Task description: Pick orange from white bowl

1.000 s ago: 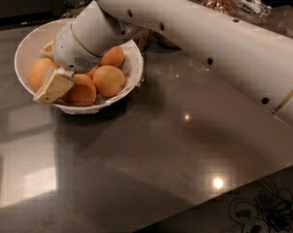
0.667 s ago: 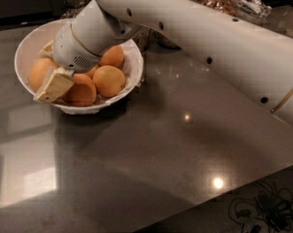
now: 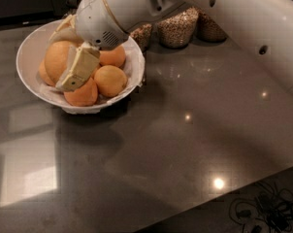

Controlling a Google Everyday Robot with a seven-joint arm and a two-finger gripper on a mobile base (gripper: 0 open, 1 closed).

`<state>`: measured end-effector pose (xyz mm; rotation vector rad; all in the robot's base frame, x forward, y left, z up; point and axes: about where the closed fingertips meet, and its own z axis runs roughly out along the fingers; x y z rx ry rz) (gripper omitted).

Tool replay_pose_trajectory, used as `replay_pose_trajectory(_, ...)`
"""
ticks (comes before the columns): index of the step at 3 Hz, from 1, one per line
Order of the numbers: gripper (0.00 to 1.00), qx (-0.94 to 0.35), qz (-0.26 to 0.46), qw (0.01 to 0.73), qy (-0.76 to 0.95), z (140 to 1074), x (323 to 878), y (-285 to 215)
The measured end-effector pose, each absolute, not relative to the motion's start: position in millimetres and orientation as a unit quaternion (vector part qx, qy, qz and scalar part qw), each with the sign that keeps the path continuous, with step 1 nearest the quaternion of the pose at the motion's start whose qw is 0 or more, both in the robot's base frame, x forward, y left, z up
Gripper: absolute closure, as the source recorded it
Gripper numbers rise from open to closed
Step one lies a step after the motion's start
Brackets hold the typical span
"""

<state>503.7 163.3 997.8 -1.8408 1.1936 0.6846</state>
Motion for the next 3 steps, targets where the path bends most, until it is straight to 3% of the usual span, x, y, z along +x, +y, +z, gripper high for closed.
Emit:
replay_pose_trajectory(2,1.00,-0.725,0.244,0.425,0.483,1025.2,510.5,103.7)
replay_pose_trajectory(3,1.00,-0.725,0.244,0.425,0.483,1025.2,510.5,103.7)
